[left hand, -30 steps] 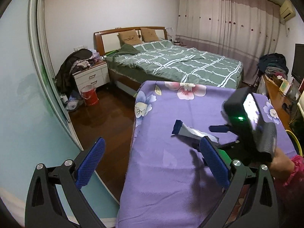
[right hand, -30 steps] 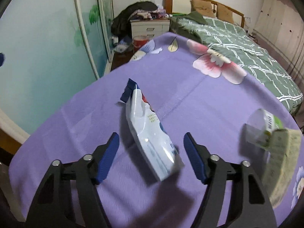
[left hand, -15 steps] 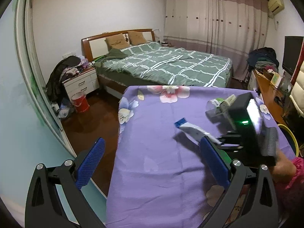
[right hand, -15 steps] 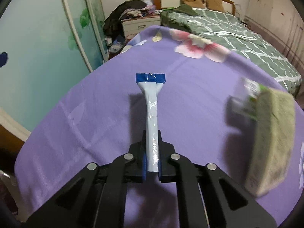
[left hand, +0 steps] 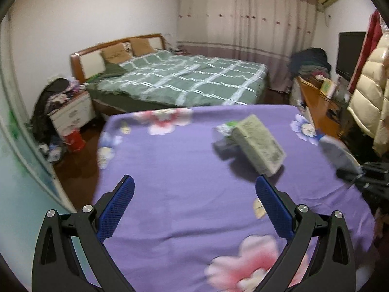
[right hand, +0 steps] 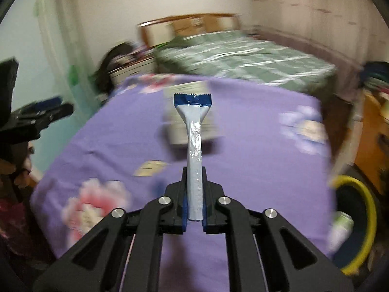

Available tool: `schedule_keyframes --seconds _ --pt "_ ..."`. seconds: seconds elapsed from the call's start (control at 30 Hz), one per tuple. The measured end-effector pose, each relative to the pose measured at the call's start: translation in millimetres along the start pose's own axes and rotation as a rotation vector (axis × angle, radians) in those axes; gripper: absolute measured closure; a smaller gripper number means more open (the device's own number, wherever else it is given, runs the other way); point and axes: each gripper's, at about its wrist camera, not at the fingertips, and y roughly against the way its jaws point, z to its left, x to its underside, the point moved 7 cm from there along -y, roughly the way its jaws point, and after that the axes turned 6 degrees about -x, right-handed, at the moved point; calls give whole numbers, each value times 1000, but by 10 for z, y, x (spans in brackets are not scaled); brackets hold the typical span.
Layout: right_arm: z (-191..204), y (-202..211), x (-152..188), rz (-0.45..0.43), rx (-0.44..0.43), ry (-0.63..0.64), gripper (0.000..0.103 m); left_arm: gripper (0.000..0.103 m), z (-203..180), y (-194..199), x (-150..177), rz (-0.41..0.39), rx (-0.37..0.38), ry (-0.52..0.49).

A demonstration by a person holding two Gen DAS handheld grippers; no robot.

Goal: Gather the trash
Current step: 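Carry the toothpaste tube with the right tool into the bin and release, then grasp the beige tea box with the left tool, then carry the tea box with the left tool into the bin and release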

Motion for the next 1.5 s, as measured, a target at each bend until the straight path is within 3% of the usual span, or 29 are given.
schedule_keyframes --seconds 0.2,0.4,0.43,0.47,0.53,1.0,1.07,1.13,1.17,1.33,1.5 --pt "-1288 314 309 -5 281 -183 95 5 -550 -436 -116 37 58 -18" --pt "-2184 223 679 80 462 -279 92 5 -945 -1024 -76 148 91 -15" --pt "-2268 208 717 88 481 -287 83 5 -965 -1099 -75 160 93 -11" --pt "-2319 214 742 87 493 -291 70 5 -994 -1175 -70 176 94 -3" --pt "-2378 229 774 76 503 -289 60 5 -1026 -1291 -67 200 94 12" --pt "-2252 127 610 39 451 -264 57 5 -1223 -1801 -144 311 174 80" --pt "-2239 127 607 38 445 -263 57 11 -1287 -1857 -149 328 210 87" --pt "-2235 132 614 35 440 -265 57 27 -1348 -1862 -167 332 255 98" --pt "-2232 140 619 33 437 -266 57 30 -1378 -1847 -192 325 266 95" --pt "-2203 215 638 18 424 -271 57 61 -1598 -1630 -368 233 248 -7" --pt "-2200 360 665 -13 422 -280 57 73 -1930 -1427 -453 199 244 -114"
